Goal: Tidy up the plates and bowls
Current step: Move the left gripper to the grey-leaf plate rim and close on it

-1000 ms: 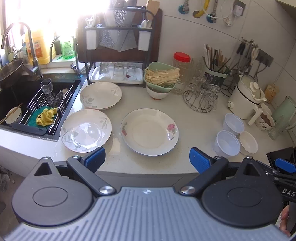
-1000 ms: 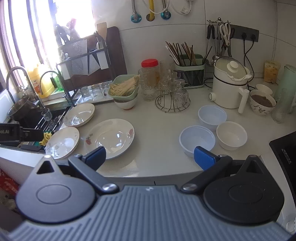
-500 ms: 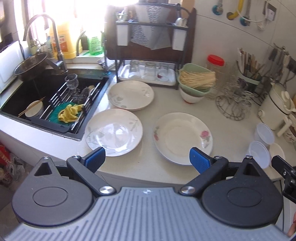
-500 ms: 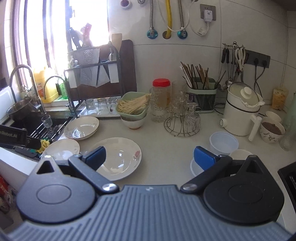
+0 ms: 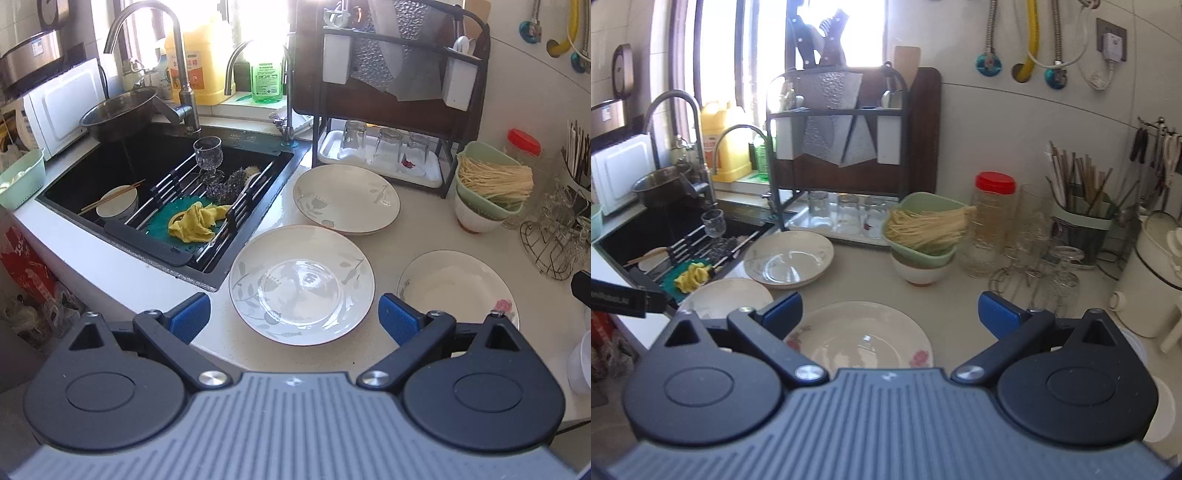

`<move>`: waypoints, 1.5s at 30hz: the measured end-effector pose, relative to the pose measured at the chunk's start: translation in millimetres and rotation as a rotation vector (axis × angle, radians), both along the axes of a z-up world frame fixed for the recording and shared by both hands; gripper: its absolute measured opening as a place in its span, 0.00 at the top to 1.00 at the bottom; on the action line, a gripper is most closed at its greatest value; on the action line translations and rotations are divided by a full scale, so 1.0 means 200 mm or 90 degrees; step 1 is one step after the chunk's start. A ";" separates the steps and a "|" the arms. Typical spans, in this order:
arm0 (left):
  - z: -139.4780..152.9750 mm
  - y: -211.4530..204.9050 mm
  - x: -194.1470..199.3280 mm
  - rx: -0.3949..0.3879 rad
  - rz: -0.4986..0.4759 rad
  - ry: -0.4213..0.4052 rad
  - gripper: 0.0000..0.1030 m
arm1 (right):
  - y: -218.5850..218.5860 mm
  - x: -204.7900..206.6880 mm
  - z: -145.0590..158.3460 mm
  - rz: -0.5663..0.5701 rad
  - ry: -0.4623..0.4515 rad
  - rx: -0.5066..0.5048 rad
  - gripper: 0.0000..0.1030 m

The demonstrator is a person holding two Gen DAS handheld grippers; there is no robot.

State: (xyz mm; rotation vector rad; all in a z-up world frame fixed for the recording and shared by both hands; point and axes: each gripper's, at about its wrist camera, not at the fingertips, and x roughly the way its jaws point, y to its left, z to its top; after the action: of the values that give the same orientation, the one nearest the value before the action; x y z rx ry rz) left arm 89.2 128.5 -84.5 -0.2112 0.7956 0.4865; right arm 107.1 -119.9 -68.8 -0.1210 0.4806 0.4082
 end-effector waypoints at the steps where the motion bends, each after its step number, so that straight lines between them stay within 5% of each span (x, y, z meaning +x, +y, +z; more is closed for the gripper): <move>1: -0.02 0.01 0.01 -0.003 0.006 -0.002 0.04 | 0.02 0.01 0.00 0.013 -0.001 0.005 0.00; 14: -0.12 0.04 -0.09 -0.029 0.031 0.020 0.04 | 0.15 -0.01 -0.14 0.114 0.098 0.040 0.00; 18: -0.19 0.11 -0.04 -0.054 0.029 0.023 0.04 | 0.20 -0.06 -0.15 0.113 0.082 0.021 0.00; 22: -0.27 0.20 0.07 -0.092 -0.019 0.034 0.04 | 0.29 -0.08 -0.19 0.116 0.065 -0.003 0.00; 32: -0.38 0.50 0.34 -0.088 -0.111 0.078 0.04 | 0.54 0.01 -0.26 0.076 0.115 0.031 0.00; 39: -0.53 0.73 0.47 -0.154 -0.140 0.108 0.04 | 0.70 0.08 -0.36 0.078 0.152 0.062 0.01; 43: -0.60 0.83 0.51 -0.190 -0.156 0.121 0.04 | 0.78 0.13 -0.42 0.081 0.189 0.056 0.04; 45: -0.63 0.89 0.52 -0.206 -0.159 0.122 0.04 | 0.82 0.17 -0.44 0.066 0.216 0.043 0.18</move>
State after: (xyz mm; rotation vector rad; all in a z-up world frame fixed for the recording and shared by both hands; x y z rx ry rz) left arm 194.1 305.9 -209.7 -0.3635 1.0726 0.1408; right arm 140.3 44.4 -157.0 -0.0108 0.7966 0.5494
